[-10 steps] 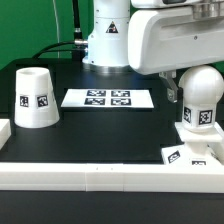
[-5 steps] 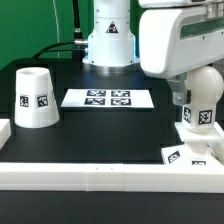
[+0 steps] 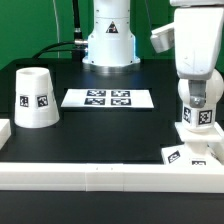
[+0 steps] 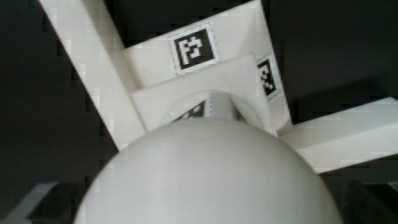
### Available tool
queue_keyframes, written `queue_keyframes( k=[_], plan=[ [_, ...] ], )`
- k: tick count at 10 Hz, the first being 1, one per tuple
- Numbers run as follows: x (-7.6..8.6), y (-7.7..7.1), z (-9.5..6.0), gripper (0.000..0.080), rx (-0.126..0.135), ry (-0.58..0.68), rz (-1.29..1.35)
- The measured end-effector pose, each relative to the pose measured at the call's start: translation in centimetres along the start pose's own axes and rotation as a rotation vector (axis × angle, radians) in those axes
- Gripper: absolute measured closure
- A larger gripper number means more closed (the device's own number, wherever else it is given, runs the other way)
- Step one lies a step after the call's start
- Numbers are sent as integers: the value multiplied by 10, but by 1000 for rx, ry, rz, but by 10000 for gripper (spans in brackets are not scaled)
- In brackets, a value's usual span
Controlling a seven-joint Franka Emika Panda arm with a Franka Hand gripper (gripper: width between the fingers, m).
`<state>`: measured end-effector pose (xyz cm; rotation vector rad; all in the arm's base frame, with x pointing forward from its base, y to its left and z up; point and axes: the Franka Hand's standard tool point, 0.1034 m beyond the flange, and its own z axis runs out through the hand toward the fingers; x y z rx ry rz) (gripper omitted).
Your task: Assemble lamp
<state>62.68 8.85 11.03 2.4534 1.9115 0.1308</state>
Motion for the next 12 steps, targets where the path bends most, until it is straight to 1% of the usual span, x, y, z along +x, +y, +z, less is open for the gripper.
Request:
queue_keyframes(
  k=[2, 3, 7, 8, 12],
  plan=[
    [-1, 1, 0, 101, -10, -12, -132],
    [-1, 2, 0, 101, -14, -25, -241],
    [0, 4, 0, 110, -12, -58, -393],
    [-1, 4, 0, 223, -12, -58, -388],
    [-1, 4, 0, 223, -13, -57, -325]
  ],
)
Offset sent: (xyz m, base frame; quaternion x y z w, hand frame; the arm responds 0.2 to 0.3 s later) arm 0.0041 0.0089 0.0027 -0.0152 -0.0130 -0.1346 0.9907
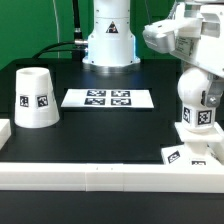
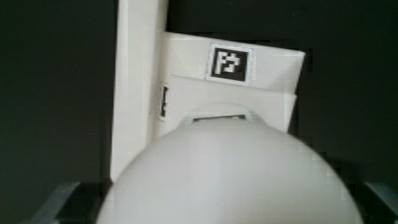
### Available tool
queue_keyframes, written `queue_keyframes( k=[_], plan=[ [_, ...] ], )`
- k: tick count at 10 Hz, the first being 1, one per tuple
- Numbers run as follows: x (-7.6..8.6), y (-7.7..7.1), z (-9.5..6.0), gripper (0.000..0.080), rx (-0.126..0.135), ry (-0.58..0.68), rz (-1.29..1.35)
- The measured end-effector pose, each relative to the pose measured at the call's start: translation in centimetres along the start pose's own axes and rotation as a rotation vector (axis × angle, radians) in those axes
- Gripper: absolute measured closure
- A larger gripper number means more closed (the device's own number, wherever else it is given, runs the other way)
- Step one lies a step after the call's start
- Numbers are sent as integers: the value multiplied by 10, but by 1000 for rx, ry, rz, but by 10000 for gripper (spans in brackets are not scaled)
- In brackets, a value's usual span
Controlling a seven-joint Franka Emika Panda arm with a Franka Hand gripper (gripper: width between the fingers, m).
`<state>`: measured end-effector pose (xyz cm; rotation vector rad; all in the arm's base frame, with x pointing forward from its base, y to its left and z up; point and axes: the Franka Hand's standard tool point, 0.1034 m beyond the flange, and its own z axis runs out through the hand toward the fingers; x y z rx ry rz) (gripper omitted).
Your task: Assemble lamp
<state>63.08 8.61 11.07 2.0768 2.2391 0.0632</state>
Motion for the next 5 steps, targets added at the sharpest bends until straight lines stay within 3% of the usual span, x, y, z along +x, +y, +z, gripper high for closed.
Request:
queue_keyframes(
  k=[5],
  plan=[
    [-2, -2, 1, 222, 22, 11, 611]
  ],
)
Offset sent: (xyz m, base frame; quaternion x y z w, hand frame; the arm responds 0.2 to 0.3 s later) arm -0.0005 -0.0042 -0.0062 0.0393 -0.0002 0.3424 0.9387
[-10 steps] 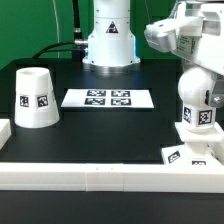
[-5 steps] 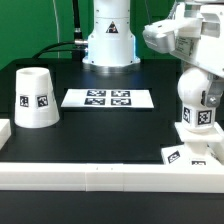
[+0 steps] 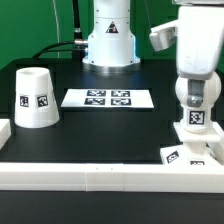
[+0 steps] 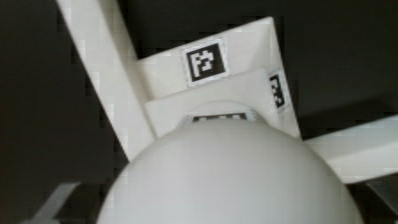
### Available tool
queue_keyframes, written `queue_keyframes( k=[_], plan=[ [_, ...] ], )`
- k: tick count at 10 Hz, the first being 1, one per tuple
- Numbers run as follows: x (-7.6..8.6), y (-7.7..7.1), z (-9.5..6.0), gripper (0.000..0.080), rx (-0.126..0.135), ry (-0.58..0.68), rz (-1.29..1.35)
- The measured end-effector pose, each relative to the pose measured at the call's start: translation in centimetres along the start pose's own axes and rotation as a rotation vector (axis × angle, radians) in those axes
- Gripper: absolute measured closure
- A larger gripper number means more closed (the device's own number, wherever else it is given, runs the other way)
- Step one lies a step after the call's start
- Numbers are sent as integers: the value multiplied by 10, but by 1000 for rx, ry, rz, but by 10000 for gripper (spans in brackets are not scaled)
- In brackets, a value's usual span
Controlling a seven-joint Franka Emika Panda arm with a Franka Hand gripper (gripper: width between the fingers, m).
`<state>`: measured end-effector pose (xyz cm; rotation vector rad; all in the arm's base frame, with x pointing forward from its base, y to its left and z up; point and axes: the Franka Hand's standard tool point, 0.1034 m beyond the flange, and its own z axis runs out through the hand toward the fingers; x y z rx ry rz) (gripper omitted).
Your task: Assemble lamp
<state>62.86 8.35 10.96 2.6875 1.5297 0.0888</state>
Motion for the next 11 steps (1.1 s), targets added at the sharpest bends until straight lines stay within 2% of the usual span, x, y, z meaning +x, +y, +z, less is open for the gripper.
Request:
queue_keyframes(
  k=[8, 11],
  plan=[
    [3, -3, 0, 222, 5, -1, 556],
    [0, -3, 1, 222, 39, 11, 863]
  ],
)
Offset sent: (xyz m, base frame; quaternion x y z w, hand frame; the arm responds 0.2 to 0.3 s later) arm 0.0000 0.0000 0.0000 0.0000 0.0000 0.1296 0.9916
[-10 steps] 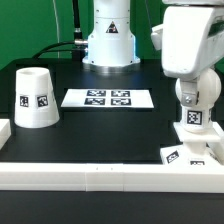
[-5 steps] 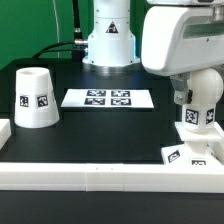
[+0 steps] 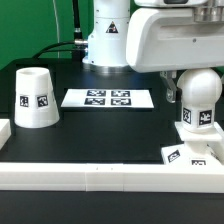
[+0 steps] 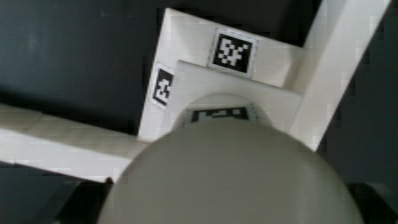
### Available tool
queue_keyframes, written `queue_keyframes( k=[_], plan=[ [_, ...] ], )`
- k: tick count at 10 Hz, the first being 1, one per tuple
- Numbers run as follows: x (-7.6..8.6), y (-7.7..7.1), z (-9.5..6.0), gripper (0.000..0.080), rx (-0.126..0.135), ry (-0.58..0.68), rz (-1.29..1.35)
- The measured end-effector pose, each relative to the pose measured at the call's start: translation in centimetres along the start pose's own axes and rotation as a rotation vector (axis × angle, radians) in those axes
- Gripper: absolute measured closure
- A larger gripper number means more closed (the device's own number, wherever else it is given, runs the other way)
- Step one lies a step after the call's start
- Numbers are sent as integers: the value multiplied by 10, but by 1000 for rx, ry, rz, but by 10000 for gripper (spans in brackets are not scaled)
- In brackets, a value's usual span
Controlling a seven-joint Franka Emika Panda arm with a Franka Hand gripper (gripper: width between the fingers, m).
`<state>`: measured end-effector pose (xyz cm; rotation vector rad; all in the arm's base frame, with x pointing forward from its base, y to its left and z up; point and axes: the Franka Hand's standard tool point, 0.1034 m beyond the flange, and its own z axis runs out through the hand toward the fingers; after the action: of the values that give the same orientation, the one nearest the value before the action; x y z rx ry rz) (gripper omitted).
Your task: Assemble lamp
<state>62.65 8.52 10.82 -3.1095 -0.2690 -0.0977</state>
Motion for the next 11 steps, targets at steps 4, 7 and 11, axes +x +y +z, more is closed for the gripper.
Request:
queue_keyframes(
  k=[4, 7, 11],
  plan=[
    [-2, 0, 1, 222, 29, -10, 475],
    [-2, -5, 2, 222, 21, -13, 654],
    [-2, -6, 2, 222, 37, -22, 881]
  ],
)
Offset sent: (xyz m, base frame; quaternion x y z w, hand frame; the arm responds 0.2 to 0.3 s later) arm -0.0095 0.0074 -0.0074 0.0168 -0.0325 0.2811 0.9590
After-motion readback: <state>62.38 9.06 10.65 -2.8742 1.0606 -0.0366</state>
